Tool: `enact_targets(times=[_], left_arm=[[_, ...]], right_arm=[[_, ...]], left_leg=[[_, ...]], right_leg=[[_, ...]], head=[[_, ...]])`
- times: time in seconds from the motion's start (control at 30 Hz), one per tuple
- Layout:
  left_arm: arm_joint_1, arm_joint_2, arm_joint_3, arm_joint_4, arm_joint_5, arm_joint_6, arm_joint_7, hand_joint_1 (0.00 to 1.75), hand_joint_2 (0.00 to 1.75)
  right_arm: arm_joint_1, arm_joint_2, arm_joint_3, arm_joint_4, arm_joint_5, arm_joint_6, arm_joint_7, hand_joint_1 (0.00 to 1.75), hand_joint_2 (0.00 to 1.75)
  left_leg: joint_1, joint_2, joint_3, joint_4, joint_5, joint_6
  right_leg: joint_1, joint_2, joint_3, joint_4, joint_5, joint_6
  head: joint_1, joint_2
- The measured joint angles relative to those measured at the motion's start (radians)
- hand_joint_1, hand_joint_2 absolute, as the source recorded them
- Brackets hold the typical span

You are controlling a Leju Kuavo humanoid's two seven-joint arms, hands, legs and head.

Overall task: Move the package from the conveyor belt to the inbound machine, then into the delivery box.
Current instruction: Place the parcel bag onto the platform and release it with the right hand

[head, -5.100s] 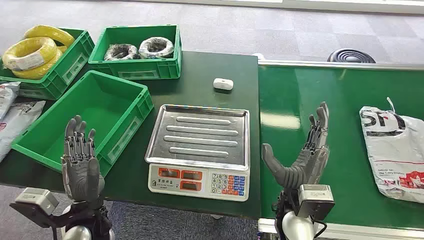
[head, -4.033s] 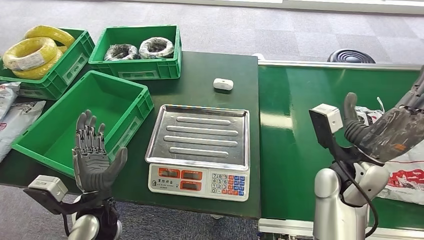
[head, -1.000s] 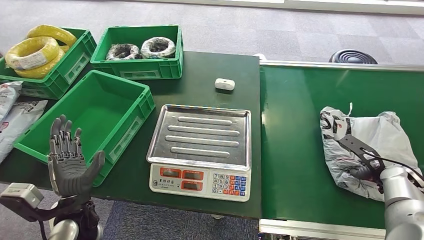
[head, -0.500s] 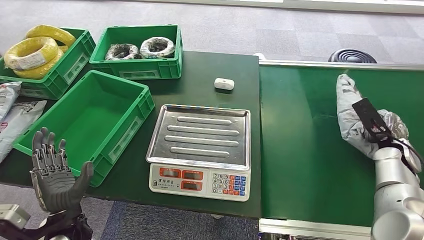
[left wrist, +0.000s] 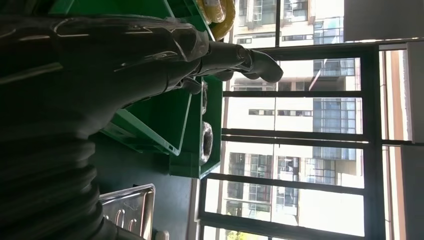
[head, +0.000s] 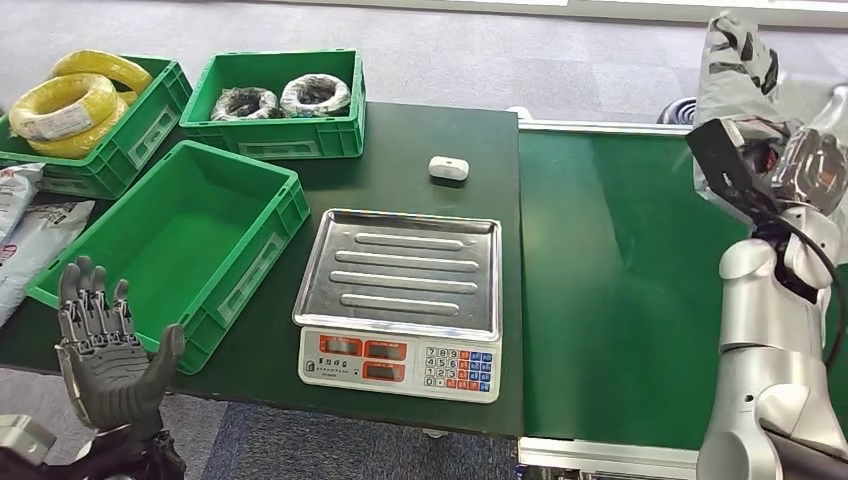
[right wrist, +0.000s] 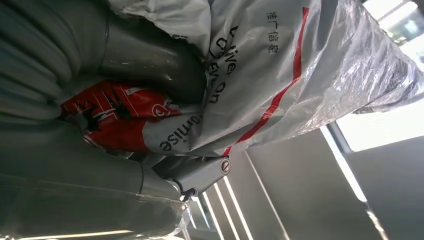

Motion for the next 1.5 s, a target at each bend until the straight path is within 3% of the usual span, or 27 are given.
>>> enact_targets(times=[0.2,0.5,0.6,0.73,0.87,1.0,1.2,1.5], left_arm=[[-0.017,-0.01,-0.008,0.002,-0.006,0.0,0.007,0.0,1.75],[-0.017,-0.013,-0.008,0.003,-0.009,-0.003,0.008,0.0,1.75],[-0.028,-0.014,-0.012,0.009,-0.009,-0.021,0.016,0.0,1.75],[-0.099,-0.023,-0.033,0.055,-0.012,-0.036,0.03,0.0,1.75],[-0.159,-0.031,-0.049,0.1,-0.012,-0.029,0.04,0.0,1.75],[-0.17,-0.031,-0.05,0.117,-0.011,-0.017,0.041,0.0,1.75],[-0.166,-0.03,-0.047,0.118,-0.002,-0.011,0.039,0.0,1.75],[-0.169,-0.03,-0.046,0.119,-0.002,-0.011,0.041,0.0,1.75]], right_arm=[[0.025,0.053,0.153,-0.173,0.016,0.01,0.037,1.75,1.75],[0.035,0.066,0.198,-0.229,0.009,0.011,0.034,1.75,1.75],[0.035,0.081,0.222,-0.234,0.016,0.063,-0.027,1.75,1.75],[0.027,0.181,0.356,-0.215,0.015,0.136,-0.083,1.75,1.75],[0.015,0.286,0.537,-0.17,-0.067,0.158,-0.11,1.74,1.75],[0.041,0.343,0.679,-0.178,-0.159,0.206,-0.156,1.72,1.75],[0.146,0.362,0.8,-0.238,-0.235,0.226,-0.173,1.73,1.75],[0.202,0.363,0.81,-0.24,-0.26,0.223,-0.181,1.74,1.75]], left_leg=[[0.0,0.0,0.0,0.0,0.0,0.0],[-0.001,0.0,0.0,0.0,0.0,0.0],[-0.001,0.0,-0.001,0.0,0.0,0.0],[0.0,0.006,0.002,-0.001,0.0,0.0],[0.001,0.004,0.002,-0.001,0.001,-0.001],[0.001,0.004,0.001,-0.001,0.001,-0.001],[0.0,0.002,-0.001,-0.001,0.0,-0.001],[0.0,0.002,-0.001,-0.001,0.0,-0.001]], right_leg=[[0.0,0.0,0.0,0.0,0.0,0.0],[-0.001,0.0,0.0,0.0,0.0,0.0],[-0.001,0.0,0.0,0.0,0.0,0.0],[0.0,0.006,-0.001,0.002,0.001,-0.001],[0.001,0.005,-0.001,0.003,0.0,-0.001],[0.001,0.005,-0.002,0.003,0.0,-0.001],[0.0,0.004,-0.002,0.0,0.0,0.0],[0.0,0.004,-0.002,0.0,0.0,0.0]], head=[[0.0,0.0],[0.0,0.0],[0.0,0.0],[0.0,0.0],[0.0,0.0],[0.0,0.0],[0.001,0.0],[0.0,0.0]])
